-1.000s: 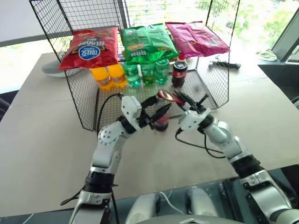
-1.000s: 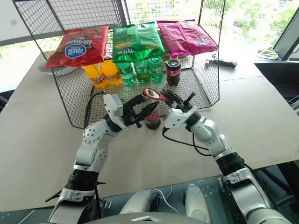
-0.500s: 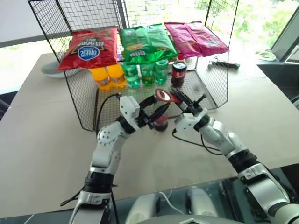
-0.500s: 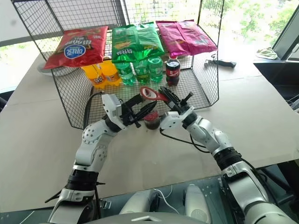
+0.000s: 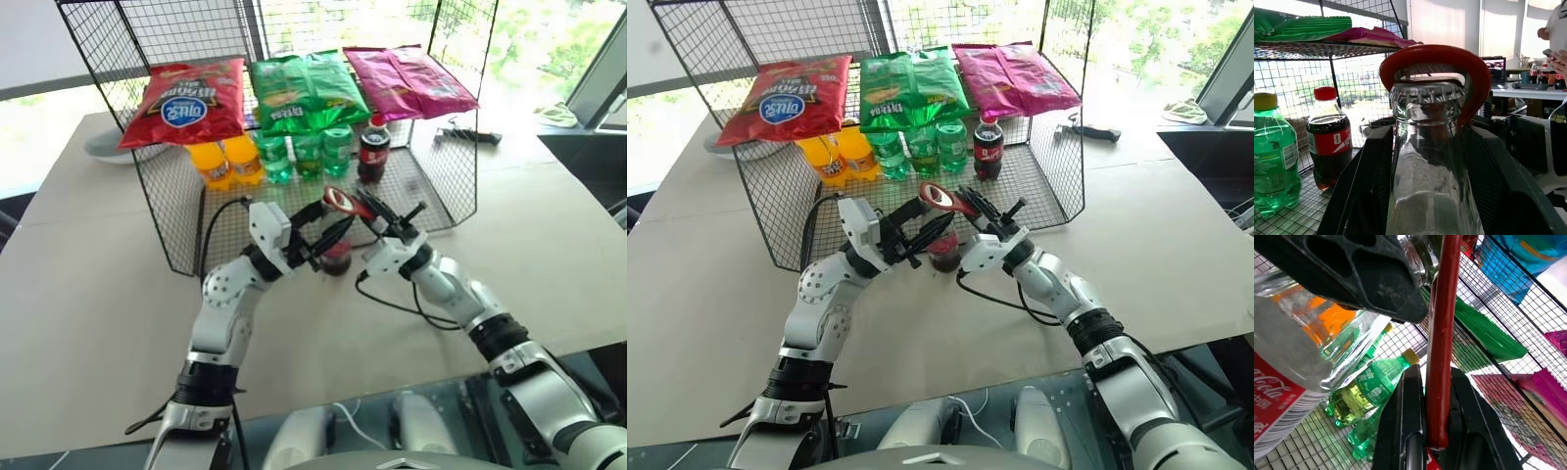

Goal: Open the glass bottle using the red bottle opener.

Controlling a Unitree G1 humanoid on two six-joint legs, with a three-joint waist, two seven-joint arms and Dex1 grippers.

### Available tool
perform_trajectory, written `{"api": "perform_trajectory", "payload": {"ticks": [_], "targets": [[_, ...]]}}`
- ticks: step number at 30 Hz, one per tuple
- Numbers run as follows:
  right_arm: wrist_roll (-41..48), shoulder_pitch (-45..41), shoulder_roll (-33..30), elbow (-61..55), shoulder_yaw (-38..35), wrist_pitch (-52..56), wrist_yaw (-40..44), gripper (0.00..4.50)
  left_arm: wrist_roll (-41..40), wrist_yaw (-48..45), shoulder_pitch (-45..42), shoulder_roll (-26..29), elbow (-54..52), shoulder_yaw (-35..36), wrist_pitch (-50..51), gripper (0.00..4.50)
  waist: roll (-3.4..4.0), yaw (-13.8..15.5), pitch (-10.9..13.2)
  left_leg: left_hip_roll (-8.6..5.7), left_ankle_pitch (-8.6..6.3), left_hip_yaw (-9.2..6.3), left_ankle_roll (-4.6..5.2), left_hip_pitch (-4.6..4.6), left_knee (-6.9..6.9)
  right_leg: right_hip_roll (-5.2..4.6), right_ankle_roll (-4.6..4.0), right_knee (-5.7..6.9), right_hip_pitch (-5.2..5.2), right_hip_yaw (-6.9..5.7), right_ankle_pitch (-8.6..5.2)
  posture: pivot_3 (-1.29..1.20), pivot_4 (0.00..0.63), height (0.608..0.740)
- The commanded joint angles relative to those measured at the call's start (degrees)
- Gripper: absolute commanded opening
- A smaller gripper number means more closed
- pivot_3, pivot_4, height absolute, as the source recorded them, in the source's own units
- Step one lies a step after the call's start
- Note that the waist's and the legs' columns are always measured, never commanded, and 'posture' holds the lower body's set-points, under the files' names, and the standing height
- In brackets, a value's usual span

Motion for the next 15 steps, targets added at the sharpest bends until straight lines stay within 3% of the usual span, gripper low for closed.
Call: {"api": "perform_trajectory", "payload": {"ticks": [1, 15], "targets": [[-7.42, -1.95, -0.42, -3.16, 6.1, -1.58, 1.27, 0.0, 1.38, 0.71, -0.05, 0.17, 1.45, -0.74, 0.71, 1.94, 0.0, 0.0, 0.0, 0.0, 0.0, 0.0, 0.0, 0.0, 0.0, 0.0, 0.0, 0.0, 0.0, 0.0, 0.0, 0.0, 0.15, 0.74], [-7.79, -6.7, -6.16, -5.15, 4.17, -2.62, 2.34, 0.0, 1.38, 0.47, -0.35, 0.02, 2.07, -0.99, 0.63, 1.94, 0.0, 0.07, 0.01, 0.01, 0.0, -0.01, 0.0, -0.01, -0.02, 0.01, 0.0, -0.01, -0.01, 0.01, 0.0, 0.0, 0.15, 0.74]]}}
